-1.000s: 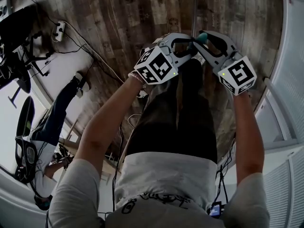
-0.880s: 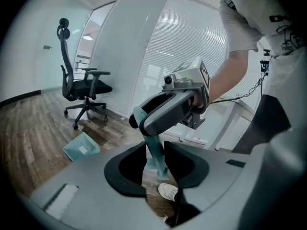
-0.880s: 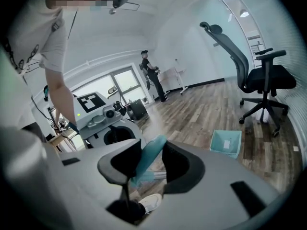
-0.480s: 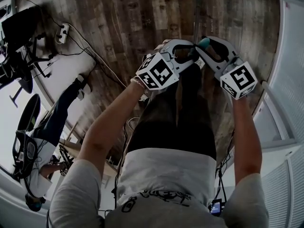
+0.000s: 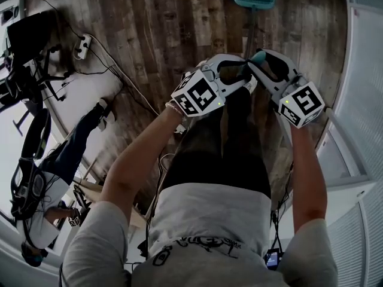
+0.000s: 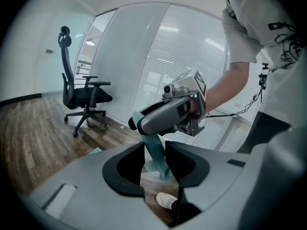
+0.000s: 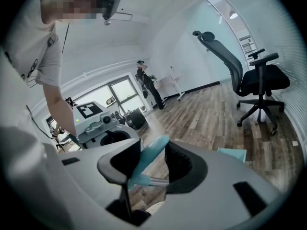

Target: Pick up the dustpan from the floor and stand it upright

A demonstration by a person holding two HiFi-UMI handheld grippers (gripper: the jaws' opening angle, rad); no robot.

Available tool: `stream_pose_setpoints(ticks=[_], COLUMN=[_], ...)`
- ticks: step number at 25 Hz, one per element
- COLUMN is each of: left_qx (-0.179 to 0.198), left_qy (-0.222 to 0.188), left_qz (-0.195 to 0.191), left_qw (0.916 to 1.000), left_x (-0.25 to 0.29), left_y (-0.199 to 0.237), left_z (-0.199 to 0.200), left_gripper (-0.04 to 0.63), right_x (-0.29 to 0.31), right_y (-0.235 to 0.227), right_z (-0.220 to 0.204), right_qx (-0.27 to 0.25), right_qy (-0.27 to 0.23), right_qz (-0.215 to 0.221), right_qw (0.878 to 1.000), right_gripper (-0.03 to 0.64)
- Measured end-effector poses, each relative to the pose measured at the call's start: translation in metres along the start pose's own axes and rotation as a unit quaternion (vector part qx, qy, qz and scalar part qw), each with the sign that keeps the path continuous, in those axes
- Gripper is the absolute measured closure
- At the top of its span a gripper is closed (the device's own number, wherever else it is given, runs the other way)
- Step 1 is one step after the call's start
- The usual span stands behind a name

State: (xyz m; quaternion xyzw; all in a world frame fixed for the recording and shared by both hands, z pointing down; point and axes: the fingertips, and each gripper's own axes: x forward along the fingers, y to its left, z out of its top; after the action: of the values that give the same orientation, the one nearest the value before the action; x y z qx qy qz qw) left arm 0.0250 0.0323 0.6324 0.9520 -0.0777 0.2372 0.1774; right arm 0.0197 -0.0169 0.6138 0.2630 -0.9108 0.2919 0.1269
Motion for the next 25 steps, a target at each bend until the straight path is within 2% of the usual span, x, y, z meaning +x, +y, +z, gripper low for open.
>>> stream_pose_setpoints(ticks=[12,25], left_qx=[-0.024,-0.028], left_qy=[-0.034,-0.052], left_qz=[0.003,-0.004], left_qw=[0.9991,0.9983], left_x=[-0.01,-0.003], left_y=[-0.003,-0.014], left_z=[0.025,0.042], left_gripper=[0.472,0.471], right_x=[-0.015,-0.035], right_y=[0.0,-0.003], right_z=[0.014,0.021], right_qx=[0.04,0.068], right_qy=[-0.026,-0.048], right_qz=[-0.004,-0.011], right_qw=[0.999,0.996], right_gripper=[0.477,0.472])
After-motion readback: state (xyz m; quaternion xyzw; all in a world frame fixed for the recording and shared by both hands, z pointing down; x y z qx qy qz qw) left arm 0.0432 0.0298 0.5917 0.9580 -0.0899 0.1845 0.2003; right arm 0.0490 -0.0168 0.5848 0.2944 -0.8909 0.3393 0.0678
